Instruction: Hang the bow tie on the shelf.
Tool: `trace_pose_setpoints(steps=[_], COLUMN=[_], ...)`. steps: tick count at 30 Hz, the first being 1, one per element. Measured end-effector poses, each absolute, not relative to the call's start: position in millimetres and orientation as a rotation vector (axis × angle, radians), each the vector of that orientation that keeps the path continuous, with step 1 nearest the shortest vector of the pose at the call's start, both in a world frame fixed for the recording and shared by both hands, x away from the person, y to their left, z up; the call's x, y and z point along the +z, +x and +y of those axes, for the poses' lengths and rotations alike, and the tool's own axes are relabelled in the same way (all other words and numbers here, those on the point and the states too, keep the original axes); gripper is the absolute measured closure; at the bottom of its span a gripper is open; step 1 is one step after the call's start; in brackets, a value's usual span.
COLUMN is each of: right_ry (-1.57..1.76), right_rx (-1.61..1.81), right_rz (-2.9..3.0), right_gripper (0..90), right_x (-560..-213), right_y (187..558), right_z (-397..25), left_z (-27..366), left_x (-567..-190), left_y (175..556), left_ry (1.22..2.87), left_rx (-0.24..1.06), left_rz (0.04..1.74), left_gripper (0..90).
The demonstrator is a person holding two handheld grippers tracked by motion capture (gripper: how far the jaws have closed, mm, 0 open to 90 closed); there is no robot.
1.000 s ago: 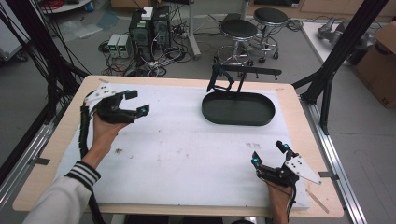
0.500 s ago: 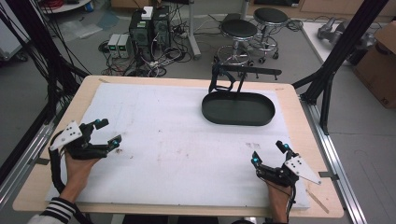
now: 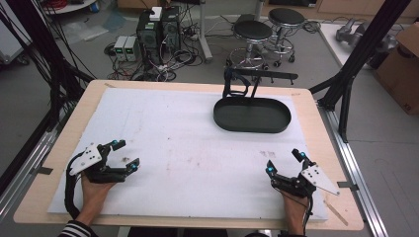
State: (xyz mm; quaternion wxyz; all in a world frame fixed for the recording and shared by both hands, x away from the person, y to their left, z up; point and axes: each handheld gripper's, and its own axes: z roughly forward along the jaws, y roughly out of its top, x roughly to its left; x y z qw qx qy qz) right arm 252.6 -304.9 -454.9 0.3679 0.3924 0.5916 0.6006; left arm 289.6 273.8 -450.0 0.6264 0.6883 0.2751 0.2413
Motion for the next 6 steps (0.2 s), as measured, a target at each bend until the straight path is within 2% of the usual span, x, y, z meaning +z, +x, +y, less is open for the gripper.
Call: trace_pose_setpoints(steps=[6], right_ry=[0.990], right_rx=[1.538], right_rz=[1.519], right_gripper=[1.2], right_x=[-455.1], right_y=[251.7], right_z=[-304.0], left_z=[275.5], left_x=[-450.8], left_y=[287.9], left_ry=[1.553], left_rx=[0.566], left_rz=[0.641], left_gripper=[12.3])
